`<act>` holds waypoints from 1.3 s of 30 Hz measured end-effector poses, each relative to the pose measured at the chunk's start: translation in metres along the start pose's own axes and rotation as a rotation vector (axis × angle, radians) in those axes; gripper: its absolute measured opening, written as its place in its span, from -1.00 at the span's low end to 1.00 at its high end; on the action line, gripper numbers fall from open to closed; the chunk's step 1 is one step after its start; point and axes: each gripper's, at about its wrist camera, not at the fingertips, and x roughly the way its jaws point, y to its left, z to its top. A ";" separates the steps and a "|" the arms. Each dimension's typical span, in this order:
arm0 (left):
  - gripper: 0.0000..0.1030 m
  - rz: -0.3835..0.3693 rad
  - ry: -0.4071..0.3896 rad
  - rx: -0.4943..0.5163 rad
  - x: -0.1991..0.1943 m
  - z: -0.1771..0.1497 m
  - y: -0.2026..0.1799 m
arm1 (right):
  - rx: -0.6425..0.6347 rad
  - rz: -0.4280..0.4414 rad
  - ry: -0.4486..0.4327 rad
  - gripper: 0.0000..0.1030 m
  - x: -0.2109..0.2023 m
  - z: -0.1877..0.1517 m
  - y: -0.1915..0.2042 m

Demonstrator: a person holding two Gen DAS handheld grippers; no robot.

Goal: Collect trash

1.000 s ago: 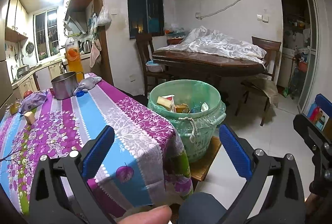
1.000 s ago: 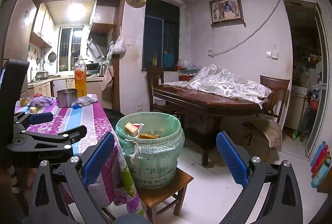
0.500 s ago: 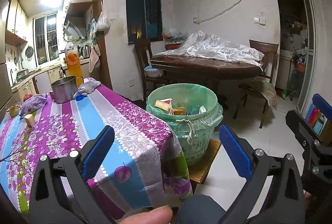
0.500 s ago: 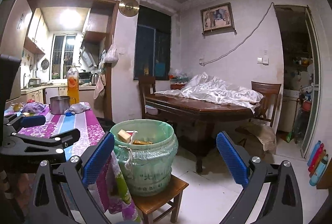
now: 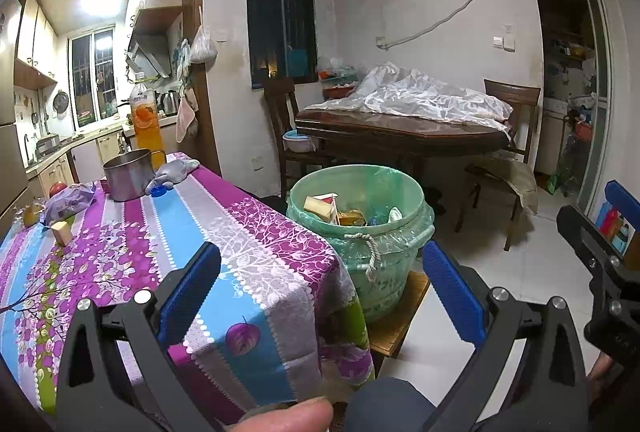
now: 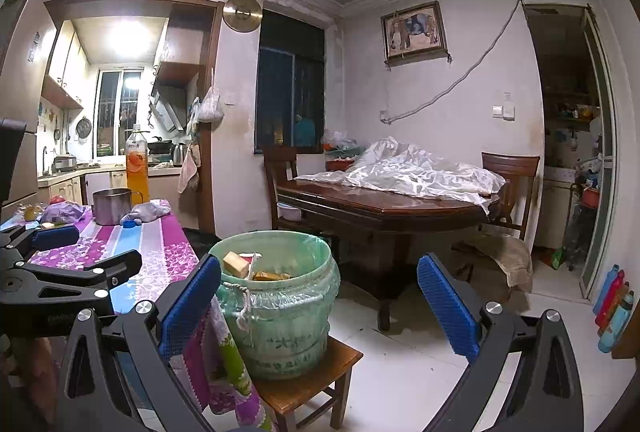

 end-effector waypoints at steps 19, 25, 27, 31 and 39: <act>0.89 0.001 -0.013 -0.013 -0.005 0.001 0.004 | -0.007 0.006 -0.010 0.90 -0.002 0.004 0.002; 0.89 -0.002 -0.012 -0.014 -0.005 0.001 0.003 | -0.011 0.013 -0.003 0.90 -0.001 0.004 0.003; 0.89 -0.002 -0.012 -0.013 -0.004 0.001 0.003 | -0.011 0.013 -0.003 0.90 -0.001 0.003 0.003; 0.89 -0.006 -0.011 -0.011 -0.004 0.001 0.002 | -0.013 0.013 0.000 0.90 0.000 0.003 0.003; 0.89 -0.002 -0.006 -0.021 -0.002 0.003 0.003 | -0.014 0.016 0.000 0.90 0.001 0.003 0.004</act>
